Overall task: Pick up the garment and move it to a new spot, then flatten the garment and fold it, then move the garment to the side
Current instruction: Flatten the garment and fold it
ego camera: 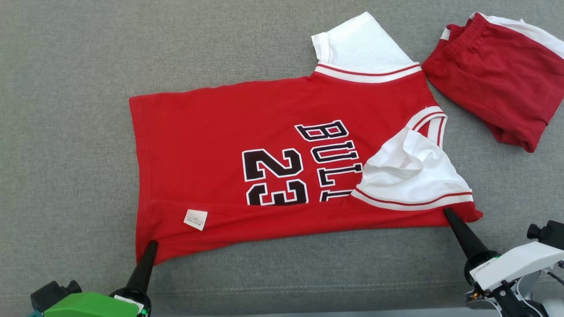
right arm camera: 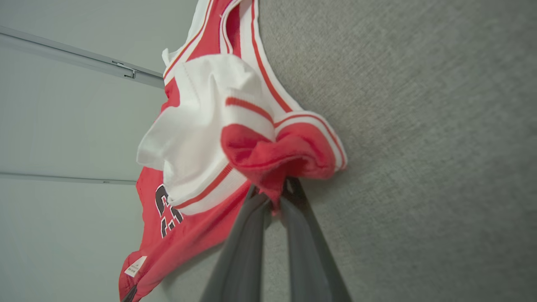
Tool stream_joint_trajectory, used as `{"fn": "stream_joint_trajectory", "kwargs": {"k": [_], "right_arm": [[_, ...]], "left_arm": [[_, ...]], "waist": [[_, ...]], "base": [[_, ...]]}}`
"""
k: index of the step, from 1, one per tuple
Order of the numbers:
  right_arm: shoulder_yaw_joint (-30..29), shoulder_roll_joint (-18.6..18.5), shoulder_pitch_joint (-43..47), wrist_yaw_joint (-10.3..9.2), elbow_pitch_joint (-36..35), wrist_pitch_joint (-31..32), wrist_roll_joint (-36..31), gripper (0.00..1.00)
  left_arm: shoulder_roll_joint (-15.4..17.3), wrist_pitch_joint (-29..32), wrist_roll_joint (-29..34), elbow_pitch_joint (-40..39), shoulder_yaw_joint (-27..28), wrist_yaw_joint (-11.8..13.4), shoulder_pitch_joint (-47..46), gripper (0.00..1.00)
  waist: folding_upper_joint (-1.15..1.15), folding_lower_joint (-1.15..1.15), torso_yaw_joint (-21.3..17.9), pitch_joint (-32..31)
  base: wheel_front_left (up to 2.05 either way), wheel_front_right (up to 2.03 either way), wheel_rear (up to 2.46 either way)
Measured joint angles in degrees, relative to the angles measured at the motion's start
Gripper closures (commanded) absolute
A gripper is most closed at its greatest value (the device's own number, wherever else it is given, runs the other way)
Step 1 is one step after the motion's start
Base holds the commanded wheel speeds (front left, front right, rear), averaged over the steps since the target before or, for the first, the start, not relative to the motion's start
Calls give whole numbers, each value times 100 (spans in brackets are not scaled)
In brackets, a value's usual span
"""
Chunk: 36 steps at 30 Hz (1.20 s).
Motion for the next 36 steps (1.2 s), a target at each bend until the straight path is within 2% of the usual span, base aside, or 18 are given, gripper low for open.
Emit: {"fn": "stream_joint_trajectory", "kwargs": {"k": [1, 2, 5, 7, 8, 9, 10, 11, 12, 13, 17, 23, 29, 32, 34, 36], "right_arm": [[2, -3, 15, -23, -16, -1, -1, 100], [12, -7, 19, -27, -15, -3, -8, 87], [69, -25, 19, -29, -29, 0, -40, 75], [115, -30, 19, -31, -51, 3, -73, 73], [133, -32, 19, -33, -58, 4, -74, 67], [145, -34, 19, -37, -62, 11, -79, 58], [156, -35, 19, -73, -66, 18, -82, 44], [175, -38, 19, -81, -64, 52, -96, 18], [204, -41, 19, -85, -64, 64, -121, 0], [220, -38, 19, -90, -64, 74, -124, 0], [252, -105, 81, -137, -103, 140, -194, 0], [271, -476, 254, -225, -272, 318, -393, 0], [182, -1131, 173, -223, -837, 509, -870, 0], [120, -1480, -256, -204, -1292, 670, -1070, 0], [-10, -1778, -798, -230, -1500, 814, -1311, 0], [-36, -1960, -1182, -278, -1574, 942, -1456, 0]], "left_arm": [[8, 0, 8, 1, -7, 2, 19, 100], [26, 0, 40, 16, -22, 9, 25, 100], [78, 2, 140, 54, -77, 34, 26, 100], [78, 7, 196, 59, -116, 59, 23, 91], [78, 7, 231, 68, -125, 82, 11, 83], [79, 7, 258, 77, -126, 83, 3, 68], [80, 7, 266, 86, -124, 85, 2, 46], [79, 2, 266, 94, -115, 92, 2, 20], [79, -2, 266, 101, -99, 92, 2, 3], [79, -4, 266, 105, -82, 101, 2, 0], [92, -54, 274, 124, -37, 181, 3, 0], [307, -69, 424, 121, 10, 280, 6, 0], [865, -49, 829, 48, 91, 337, 3, 0], [1274, 168, 1150, -224, 12, 337, -190, 0], [1552, 422, 1359, -426, -114, 335, -677, 0], [1635, 632, 1363, -534, -216, 303, -1071, 0]], "waist": [[0, 0, 5, 12], [0, 0, 9, 21], [0, 0, 14, 39], [0, 0, 12, 50], [0, 0, 8, 53], [0, 0, 4, 56], [0, 0, -3, 56], [0, 0, -12, 56], [0, 0, -25, 53], [0, 0, -42, 47], [0, 0, -103, 9], [0, 0, -155, -8], [0, 0, -179, 15], [0, 0, -172, 110], [0, 0, -147, 211], [0, 0, -119, 296]], "base": [[0, 0, 0], [0, 0, 0], [0, 0, 0], [0, 0, 0], [0, 0, 0], [0, 0, 0], [0, 0, 0], [0, 0, 0], [0, 0, 0], [0, 0, 0], [0, 0, 0], [0, 0, 0], [0, 0, 0], [0, 0, 0], [0, 0, 0], [0, 0, 0]]}}
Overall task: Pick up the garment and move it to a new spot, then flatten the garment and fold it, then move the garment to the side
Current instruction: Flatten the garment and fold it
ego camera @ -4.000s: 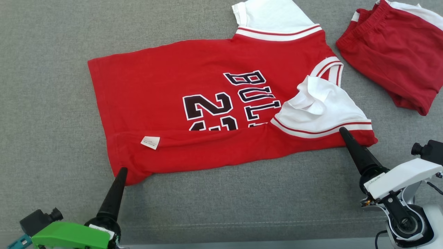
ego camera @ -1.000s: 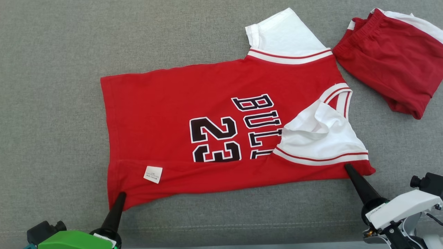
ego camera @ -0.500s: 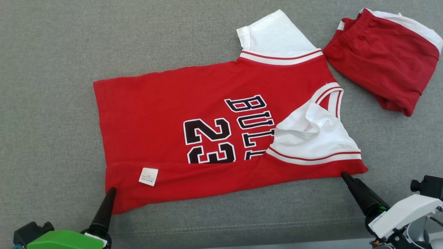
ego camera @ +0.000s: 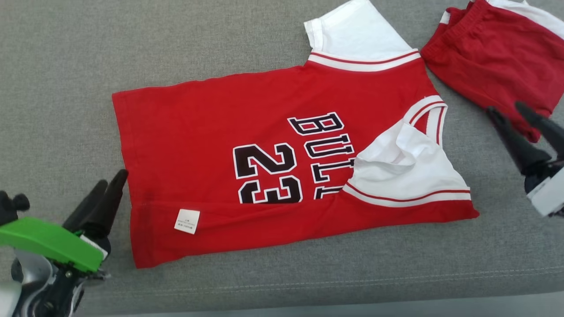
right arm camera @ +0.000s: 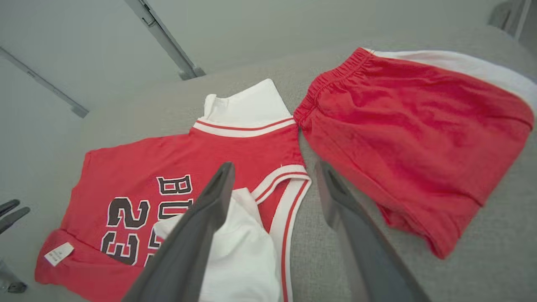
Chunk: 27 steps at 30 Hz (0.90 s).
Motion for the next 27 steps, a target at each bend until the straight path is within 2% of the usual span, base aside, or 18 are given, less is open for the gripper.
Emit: {"fn": "stream_joint_trajectory", "kwargs": {"k": [3, 11, 20, 27], "right_arm": [[35, -276, -658, -24, -8, 281, -238, 0], [608, -446, -2230, -35, 188, 1061, -422, 0], [1177, -314, -3406, 11, 913, 1640, -723, 0], [1491, -75, -4038, 158, 1325, 1851, -843, 0]], "left_arm": [[91, 250, -4, -21, -45, -1, -542, 0], [187, 894, -52, 208, -242, 1, -1788, 0], [202, 1324, -48, 762, -445, -1, -2665, 0], [93, 1447, -43, 1173, -541, -73, -3060, 0]], "waist": [[0, 0, 48, 153], [0, 0, 186, 684], [0, 0, 300, 1292], [0, 0, 363, 1565]], "base": [[0, 0, 0], [0, 0, 0], [0, 0, 0], [0, 0, 0]]}}
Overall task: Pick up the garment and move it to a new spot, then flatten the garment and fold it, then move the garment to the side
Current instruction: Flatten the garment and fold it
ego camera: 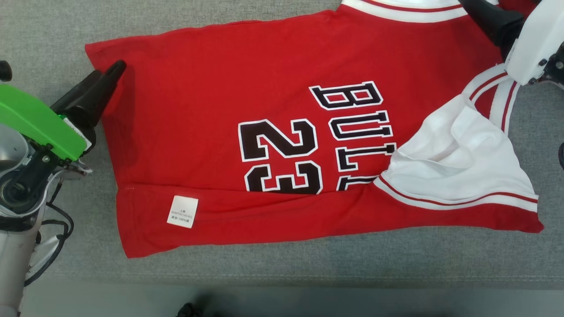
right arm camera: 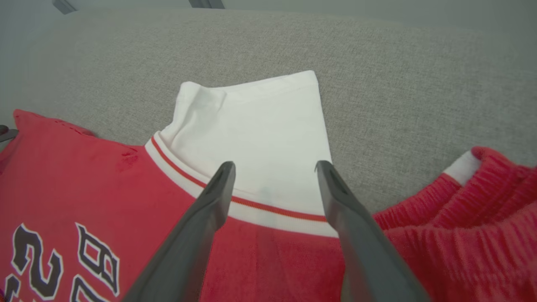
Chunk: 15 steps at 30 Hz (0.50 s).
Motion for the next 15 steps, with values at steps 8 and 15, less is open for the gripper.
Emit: {"fn": "stream_joint_trajectory", "kwargs": {"k": [8, 15], "right_arm": [[141, 42, -597, 63, 539, 96, -182, 0], [345, 270, -1095, 149, 877, 189, -249, 0]], "left_arm": [[-21, 107, 81, 352, -118, -152, -448, 0], [93, 157, 163, 622, -122, -153, -695, 0]], "waist": [[0, 0, 29, 121], [0, 0, -64, 178]], "base": [[0, 0, 0], [0, 0, 0]]}}
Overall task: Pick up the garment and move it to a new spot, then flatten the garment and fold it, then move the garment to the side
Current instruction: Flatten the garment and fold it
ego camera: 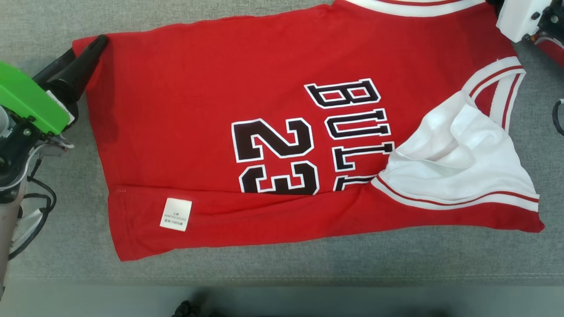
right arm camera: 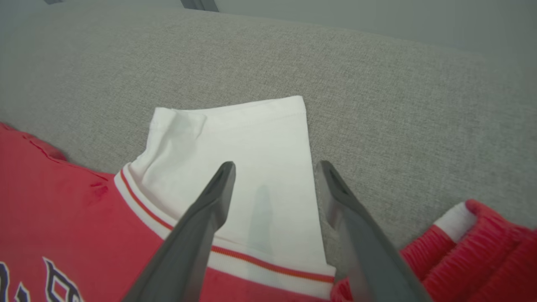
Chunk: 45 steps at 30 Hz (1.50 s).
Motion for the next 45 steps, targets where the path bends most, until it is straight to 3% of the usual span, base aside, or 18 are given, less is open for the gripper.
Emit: {"fn": "stream_joint_trajectory", "kwargs": {"k": [11, 12, 13, 14, 16, 22, 30, 36, 45], "right_arm": [[-8, -1, -325, 4, 578, -12, -165, 0], [-15, 8, -335, 4, 628, -22, -164, 0], [-20, 18, -339, 4, 670, -52, -164, 0], [-21, 27, -342, 19, 709, -60, -163, 0], [-18, 59, -349, 20, 794, -65, -163, 0], [-7, 165, -427, 54, 982, -164, -145, 0], [-159, -11, -439, 54, 1338, -309, -151, 0], [-290, 38, -433, 43, 1601, -341, -21, 0], [-162, 203, -424, 43, 1920, -116, 152, 0]], "left_arm": [[-14, 203, 45, 315, -156, -103, -338, 0], [-13, 236, 45, 328, -168, -125, -359, 39], [-12, 253, 45, 342, -178, -147, -385, 55], [-11, 289, 45, 359, -186, -155, -403, 59], [-10, 346, 40, 403, -208, -213, -426, 100], [-86, 413, 29, 468, -280, -357, -454, 100], [-471, 409, 27, 543, -504, -603, -570, 100], [-710, 392, 27, 637, -704, -691, -569, 100], [-808, 392, 31, 853, -883, -754, -564, 100]], "waist": [[0, 0, -54, 31], [0, 0, -54, 32], [0, 0, -53, 33], [0, 0, -53, 34], [0, 0, -50, 32], [0, 0, -26, 23], [0, 0, 145, -30], [0, 0, 341, -122], [0, 0, 564, -311]], "base": [[0, 0, 0], [0, 0, 0], [0, 0, 0], [0, 0, 0], [0, 0, 0], [0, 0, 0], [0, 0, 0], [0, 0, 0], [0, 0, 0]]}}
